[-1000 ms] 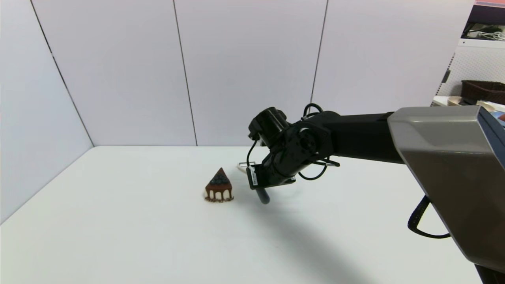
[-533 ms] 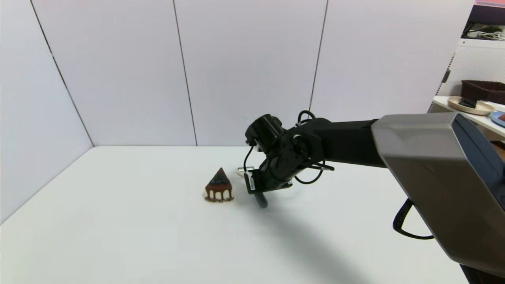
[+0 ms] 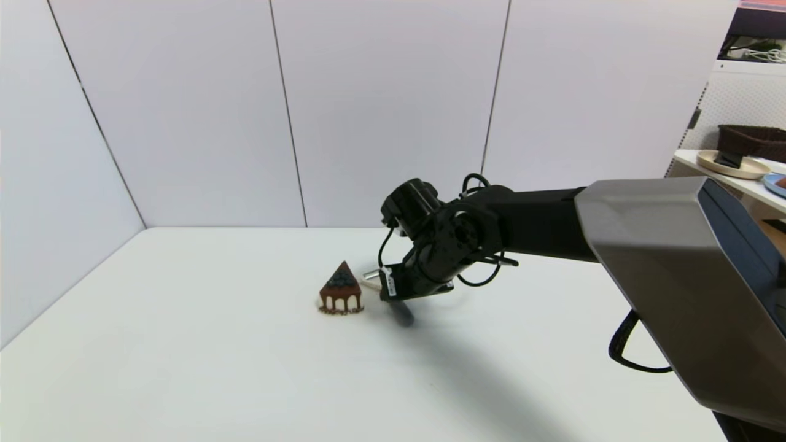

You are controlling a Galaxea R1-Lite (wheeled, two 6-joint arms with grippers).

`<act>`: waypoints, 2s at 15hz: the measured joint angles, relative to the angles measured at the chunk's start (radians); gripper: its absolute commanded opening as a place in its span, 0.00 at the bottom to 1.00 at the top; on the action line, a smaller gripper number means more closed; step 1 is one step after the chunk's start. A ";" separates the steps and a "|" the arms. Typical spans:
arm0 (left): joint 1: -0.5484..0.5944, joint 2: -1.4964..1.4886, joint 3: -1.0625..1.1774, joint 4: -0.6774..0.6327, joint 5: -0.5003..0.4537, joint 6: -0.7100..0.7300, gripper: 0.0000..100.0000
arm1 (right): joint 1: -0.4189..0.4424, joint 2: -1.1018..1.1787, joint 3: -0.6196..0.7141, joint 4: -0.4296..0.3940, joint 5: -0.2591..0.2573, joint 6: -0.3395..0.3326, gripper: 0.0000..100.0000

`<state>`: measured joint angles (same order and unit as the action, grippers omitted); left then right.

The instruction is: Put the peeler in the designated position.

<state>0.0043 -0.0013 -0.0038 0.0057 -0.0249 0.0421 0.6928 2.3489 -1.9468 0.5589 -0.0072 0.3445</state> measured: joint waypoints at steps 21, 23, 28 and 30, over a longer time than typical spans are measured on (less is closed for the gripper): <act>0.000 0.000 0.000 0.000 0.000 0.000 1.00 | -0.687 -1.118 0.651 -0.011 0.517 -0.613 1.00; 0.000 0.000 0.000 0.000 0.000 0.000 1.00 | -0.743 -1.262 0.828 -0.023 0.468 -0.629 1.00; 0.000 0.000 0.000 0.000 0.000 0.000 1.00 | -0.755 -1.645 1.278 -0.148 0.253 -0.587 1.00; 0.000 0.000 0.000 0.000 0.000 0.000 1.00 | -0.731 -1.794 1.433 -0.181 0.129 -0.547 1.00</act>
<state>0.0043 -0.0013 -0.0036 0.0057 -0.0245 0.0423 -0.0383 0.5547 -0.5136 0.3781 0.1215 -0.2023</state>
